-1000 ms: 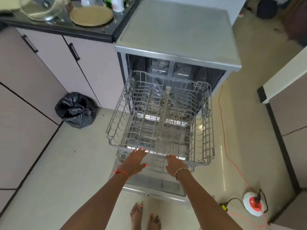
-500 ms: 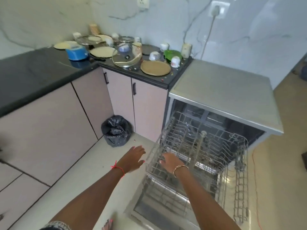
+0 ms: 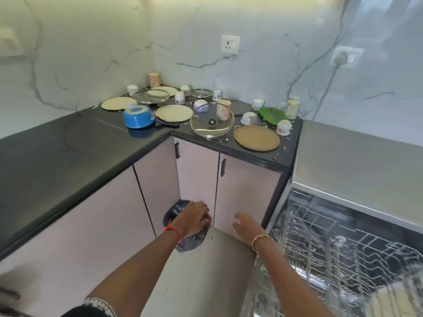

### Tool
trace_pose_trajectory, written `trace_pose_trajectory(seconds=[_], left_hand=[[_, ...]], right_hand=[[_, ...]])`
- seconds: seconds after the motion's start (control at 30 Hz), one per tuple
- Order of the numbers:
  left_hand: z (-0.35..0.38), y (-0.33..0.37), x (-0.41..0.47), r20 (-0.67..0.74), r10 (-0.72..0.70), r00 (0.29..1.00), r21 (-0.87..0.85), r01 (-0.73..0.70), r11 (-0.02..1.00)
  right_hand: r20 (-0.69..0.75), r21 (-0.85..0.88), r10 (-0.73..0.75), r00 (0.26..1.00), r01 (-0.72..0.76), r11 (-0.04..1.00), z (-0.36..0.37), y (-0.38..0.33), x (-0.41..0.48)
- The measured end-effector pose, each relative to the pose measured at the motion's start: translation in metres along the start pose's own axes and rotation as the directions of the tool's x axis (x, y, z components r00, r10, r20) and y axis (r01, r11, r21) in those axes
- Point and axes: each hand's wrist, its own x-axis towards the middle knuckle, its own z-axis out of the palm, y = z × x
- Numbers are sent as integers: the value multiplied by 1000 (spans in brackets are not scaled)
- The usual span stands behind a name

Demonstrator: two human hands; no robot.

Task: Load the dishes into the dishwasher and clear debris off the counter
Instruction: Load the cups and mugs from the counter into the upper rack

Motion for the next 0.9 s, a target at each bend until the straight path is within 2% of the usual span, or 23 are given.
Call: trace_pose_trajectory(seconds=[0.47, 0.6, 0.7, 0.9], left_hand=[[-24, -110, 113, -134, -7, 991, -95, -6, 995], [-41, -135, 155, -117, -10, 993, -85, 0, 996], [-59, -155, 193, -148, -18, 989, -82, 6, 997], [-92, -195, 249, -161, -86, 983, -90, 72, 993]], right_hand=[[-142, -34, -6, 990, 1, 999, -45, -61, 143], [-185, -8, -6, 983, 4, 1000, -73, -66, 192], [-185, -61, -50, 981, 39, 997, -104, -71, 225], [-273, -84, -111, 956, 91, 992, -161, -86, 282]])
